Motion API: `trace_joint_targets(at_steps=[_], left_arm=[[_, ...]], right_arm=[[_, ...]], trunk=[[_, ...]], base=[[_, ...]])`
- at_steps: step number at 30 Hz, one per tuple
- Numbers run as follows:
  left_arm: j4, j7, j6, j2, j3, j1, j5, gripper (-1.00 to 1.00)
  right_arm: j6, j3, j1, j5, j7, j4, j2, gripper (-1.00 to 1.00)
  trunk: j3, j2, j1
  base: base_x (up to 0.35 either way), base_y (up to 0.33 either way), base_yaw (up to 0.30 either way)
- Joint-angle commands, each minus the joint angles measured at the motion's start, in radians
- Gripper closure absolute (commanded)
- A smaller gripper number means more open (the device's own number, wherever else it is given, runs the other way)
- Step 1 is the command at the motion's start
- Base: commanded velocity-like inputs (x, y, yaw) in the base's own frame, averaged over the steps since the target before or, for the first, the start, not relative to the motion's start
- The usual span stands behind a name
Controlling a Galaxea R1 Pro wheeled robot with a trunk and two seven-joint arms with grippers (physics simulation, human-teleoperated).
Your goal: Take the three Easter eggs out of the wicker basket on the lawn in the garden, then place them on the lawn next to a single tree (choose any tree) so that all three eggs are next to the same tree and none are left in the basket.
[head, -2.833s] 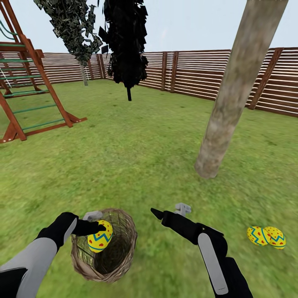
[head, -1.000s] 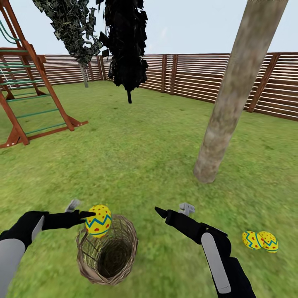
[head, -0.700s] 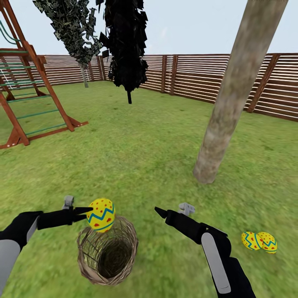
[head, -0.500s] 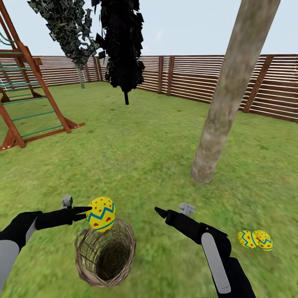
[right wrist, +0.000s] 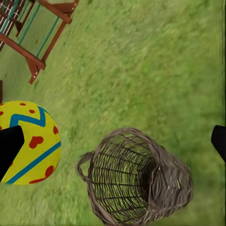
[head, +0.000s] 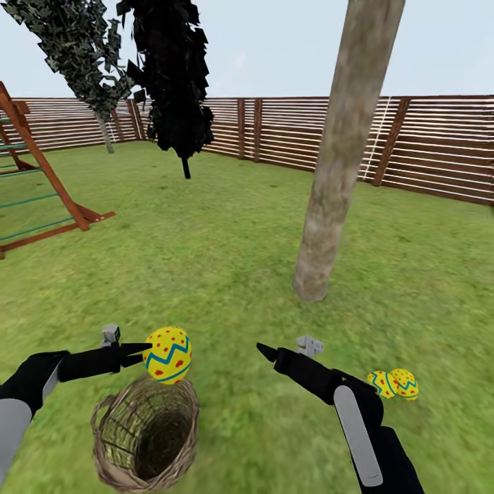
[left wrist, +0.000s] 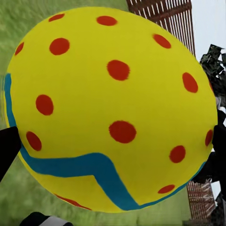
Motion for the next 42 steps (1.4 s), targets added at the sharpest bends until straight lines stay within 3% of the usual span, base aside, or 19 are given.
trace_joint_targets(at_steps=[1,42], left_arm=[[-0.001,-0.008,0.01,-0.001,0.006,-0.001,-0.011,1.0],[-0.001,0.009,0.016,-0.006,0.004,-0.001,-0.014,1.0]], right_arm=[[0.004,-0.001,-0.001,0.004,0.005,0.0,0.0,-1.0],[0.004,-0.001,-0.001,0.004,0.005,0.0,0.0,-1.0]], trunk=[[0.0,0.0,0.0],[0.049,0.0,0.0]], base=[[0.0,-0.292,-0.2],[0.0,-0.291,-0.2]])
